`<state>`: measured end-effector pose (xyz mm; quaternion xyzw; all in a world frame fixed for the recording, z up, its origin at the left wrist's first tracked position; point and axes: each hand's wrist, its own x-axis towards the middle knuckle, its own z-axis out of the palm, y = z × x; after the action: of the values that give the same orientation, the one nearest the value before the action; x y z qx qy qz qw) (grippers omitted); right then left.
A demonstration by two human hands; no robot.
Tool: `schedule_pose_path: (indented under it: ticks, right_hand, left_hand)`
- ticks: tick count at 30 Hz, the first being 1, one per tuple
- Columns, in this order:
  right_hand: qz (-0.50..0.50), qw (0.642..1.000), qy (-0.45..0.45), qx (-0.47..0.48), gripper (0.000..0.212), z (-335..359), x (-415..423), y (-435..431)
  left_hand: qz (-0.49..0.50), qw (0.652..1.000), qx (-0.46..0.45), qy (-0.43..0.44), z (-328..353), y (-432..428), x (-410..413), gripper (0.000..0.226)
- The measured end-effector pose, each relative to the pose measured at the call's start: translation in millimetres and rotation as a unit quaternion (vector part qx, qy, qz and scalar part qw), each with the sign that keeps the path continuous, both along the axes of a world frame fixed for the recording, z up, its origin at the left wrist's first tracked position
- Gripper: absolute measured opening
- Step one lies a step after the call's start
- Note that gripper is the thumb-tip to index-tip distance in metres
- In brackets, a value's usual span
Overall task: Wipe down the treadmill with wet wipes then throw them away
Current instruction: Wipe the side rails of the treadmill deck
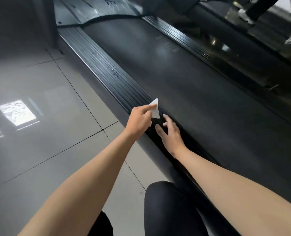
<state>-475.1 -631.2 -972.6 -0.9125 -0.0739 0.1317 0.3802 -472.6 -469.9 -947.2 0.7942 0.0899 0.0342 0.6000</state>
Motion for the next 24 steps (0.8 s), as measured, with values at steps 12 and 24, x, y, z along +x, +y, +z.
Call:
schedule_pose_path:
  ticks: [12,24]
  right_hand:
    - [-0.103,0.967,0.005,0.233,0.016,85.8,25.7,50.6]
    - [-0.179,0.979,0.037,-0.092,0.053,44.2,56.9,34.3]
  left_hand:
    - [0.007,0.962,-0.274,0.014,52.2,0.0,5.8,0.016]
    - [-0.024,0.970,0.235,0.063,-50.6,31.8,15.6,0.058]
